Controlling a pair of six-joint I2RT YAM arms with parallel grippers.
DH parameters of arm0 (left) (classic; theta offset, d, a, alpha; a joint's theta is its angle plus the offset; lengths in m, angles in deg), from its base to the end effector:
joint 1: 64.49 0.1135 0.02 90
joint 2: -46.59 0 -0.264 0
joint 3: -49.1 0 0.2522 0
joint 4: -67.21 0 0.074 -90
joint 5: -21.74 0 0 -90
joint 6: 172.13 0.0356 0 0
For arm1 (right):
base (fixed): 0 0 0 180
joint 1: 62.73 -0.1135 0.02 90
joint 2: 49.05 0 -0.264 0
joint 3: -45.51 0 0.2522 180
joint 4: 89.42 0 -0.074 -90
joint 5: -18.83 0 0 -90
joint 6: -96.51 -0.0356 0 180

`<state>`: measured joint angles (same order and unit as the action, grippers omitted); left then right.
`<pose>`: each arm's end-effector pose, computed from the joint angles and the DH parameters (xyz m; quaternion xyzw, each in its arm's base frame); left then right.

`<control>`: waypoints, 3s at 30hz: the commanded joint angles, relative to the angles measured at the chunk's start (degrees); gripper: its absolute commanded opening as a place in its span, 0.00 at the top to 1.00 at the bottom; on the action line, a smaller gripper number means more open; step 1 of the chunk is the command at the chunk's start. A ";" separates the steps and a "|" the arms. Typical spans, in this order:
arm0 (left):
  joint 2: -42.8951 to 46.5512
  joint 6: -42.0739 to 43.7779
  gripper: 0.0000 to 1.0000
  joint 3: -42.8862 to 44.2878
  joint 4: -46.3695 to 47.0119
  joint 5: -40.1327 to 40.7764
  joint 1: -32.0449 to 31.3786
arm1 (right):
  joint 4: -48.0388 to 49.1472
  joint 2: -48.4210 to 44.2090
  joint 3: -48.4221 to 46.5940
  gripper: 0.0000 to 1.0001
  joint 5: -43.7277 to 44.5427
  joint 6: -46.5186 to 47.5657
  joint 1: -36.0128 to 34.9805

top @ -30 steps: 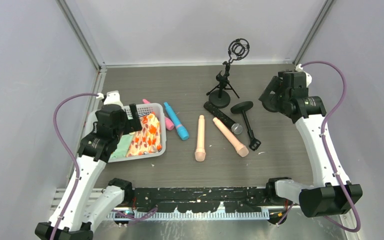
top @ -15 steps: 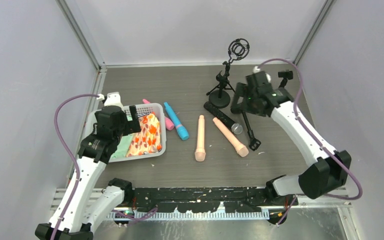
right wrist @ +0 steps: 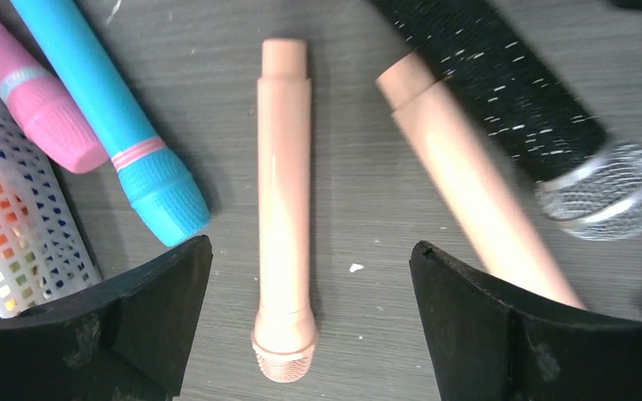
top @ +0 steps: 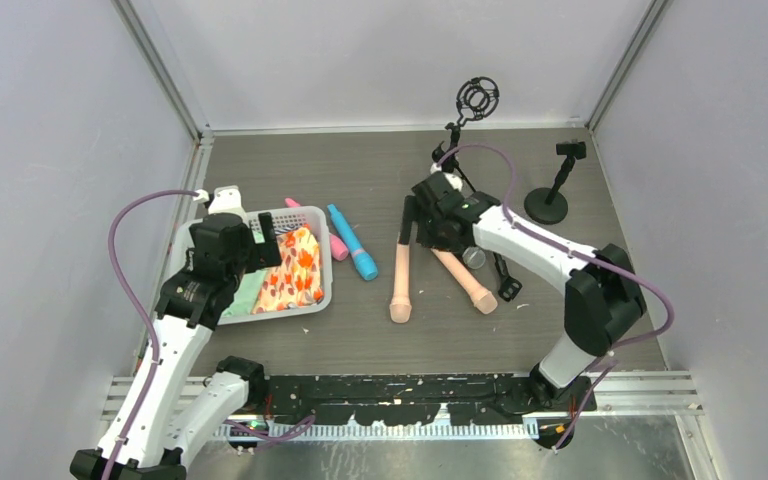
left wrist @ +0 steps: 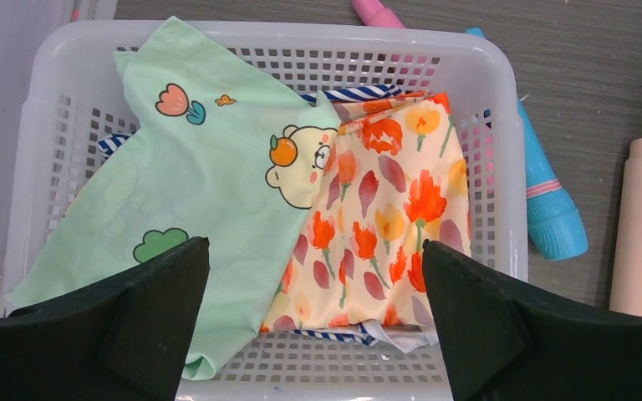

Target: Attach the microphones to the stand

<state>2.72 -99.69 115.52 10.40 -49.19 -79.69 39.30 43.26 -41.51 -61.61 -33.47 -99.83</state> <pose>0.1493 -0.0285 0.3326 -0.0954 0.8700 0.0105 0.4836 0.2762 0.2015 0.2630 0.0479 0.9535 0.1162 0.2739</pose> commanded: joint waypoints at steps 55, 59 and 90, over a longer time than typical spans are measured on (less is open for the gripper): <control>-10.54 -13.00 0.00 14.13 12.19 -25.77 -3.22 | 15.12 -16.96 9.33 0.99 7.10 18.50 -12.28; -11.93 -14.73 0.00 15.21 17.51 -26.16 -8.95 | 18.10 -20.33 10.29 0.97 1.10 24.22 -12.28; -24.90 3.75 0.02 34.15 6.09 -53.16 -12.66 | 11.50 -30.07 5.59 0.99 -15.82 119.56 -12.29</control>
<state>-21.44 -100.70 148.35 20.39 -95.70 -92.26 51.12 13.01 -30.82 -74.44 73.10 -111.79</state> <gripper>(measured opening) 0.985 0.441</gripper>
